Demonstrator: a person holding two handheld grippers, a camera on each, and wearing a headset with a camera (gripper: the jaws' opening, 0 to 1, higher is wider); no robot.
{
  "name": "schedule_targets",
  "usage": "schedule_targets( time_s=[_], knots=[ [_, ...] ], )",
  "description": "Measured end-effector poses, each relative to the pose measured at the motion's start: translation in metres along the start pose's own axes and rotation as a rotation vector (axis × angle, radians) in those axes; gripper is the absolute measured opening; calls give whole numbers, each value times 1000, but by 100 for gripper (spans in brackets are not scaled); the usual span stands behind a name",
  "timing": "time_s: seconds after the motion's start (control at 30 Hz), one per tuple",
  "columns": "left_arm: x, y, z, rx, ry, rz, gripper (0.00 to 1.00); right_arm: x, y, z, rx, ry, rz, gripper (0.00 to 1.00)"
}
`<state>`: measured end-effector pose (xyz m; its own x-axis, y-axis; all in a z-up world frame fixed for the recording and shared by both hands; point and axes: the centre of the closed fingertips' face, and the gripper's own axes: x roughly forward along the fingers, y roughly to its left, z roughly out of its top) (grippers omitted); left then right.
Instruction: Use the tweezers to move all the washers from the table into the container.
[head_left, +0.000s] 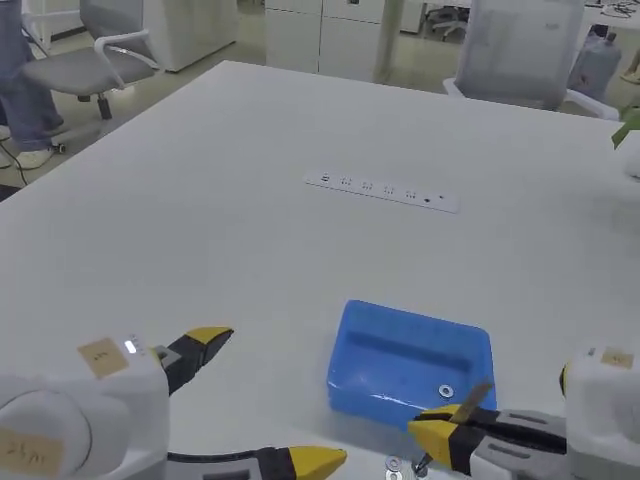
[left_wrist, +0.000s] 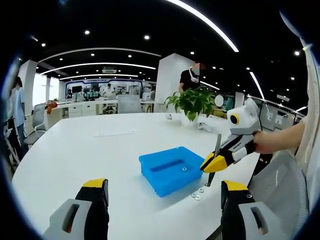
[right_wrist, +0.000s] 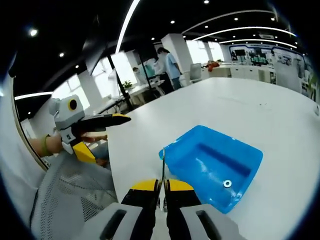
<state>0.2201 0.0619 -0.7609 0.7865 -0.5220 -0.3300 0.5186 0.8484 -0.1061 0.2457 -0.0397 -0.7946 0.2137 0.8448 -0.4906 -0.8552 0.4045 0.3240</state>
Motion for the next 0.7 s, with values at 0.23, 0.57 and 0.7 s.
schedule_targets(
  time_s=[0.23,0.57,0.7],
  knots=[
    [-1,0,1,-4,-6,2,95,-7,-9,24,33,-42,5,3],
    [-2,2,2,-8,-13,10,95,-2,-41,48,71,-97,-41,3],
    [-2,3,2,-9,-16,10,95,8,-58,46,90,-80,-80,3]
  ],
)
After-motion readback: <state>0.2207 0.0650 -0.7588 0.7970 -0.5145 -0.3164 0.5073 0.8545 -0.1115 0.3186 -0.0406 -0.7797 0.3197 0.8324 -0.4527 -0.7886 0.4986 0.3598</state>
